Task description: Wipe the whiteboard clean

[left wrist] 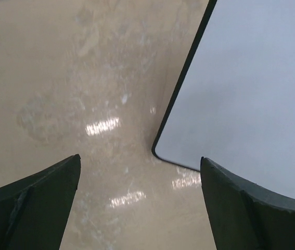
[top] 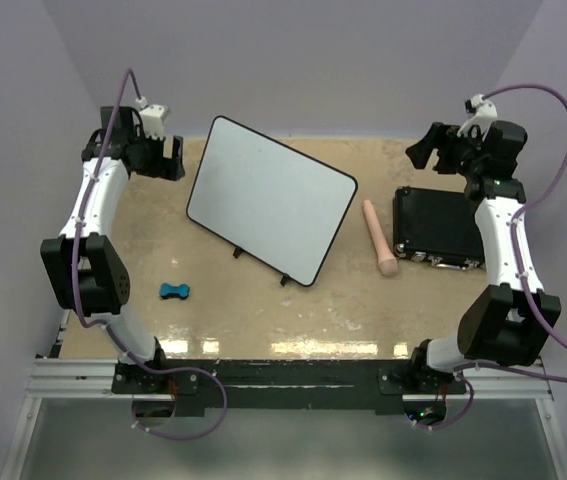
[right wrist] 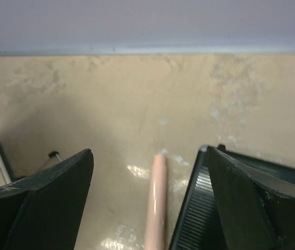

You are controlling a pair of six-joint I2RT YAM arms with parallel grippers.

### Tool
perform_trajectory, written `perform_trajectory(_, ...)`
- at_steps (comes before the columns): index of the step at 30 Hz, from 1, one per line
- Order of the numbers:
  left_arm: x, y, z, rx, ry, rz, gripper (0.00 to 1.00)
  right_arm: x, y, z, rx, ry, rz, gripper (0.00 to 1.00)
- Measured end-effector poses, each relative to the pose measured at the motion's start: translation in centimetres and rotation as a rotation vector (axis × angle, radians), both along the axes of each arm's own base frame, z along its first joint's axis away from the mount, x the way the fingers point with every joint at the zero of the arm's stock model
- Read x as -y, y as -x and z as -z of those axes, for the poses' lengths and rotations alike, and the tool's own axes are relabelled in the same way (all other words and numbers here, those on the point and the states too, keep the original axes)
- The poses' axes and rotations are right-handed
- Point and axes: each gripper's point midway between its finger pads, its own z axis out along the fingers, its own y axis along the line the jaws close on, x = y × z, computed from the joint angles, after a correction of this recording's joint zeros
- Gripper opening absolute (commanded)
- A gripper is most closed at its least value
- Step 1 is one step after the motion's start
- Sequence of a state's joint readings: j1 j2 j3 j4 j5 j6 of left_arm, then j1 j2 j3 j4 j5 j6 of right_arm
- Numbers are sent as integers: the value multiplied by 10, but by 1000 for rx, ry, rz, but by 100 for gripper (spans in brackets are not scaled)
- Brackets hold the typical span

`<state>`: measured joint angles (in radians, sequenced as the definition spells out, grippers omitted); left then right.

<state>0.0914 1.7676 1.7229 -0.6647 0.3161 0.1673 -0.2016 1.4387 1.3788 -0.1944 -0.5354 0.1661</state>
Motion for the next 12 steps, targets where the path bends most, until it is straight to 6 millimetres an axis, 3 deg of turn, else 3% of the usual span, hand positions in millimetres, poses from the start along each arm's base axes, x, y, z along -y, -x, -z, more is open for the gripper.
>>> perform_trajectory(3, -8, 27, 53, -134, -21, -36, 100, 11, 7, 49, -102, 35, 39, 95)
perform_trajectory(6, -11, 45, 80, -208, -37, -48, 100, 13, 15, 81, -169, 59, 45, 95)
perform_trajectory(9, -13, 51, 84, -221, -47, -57, 100, 14, 19, 96, -200, 76, 42, 95)
perform_trajectory(12, -15, 47, 74, -190, -55, -65, 100, 15, 18, 95, -190, 89, 38, 95)
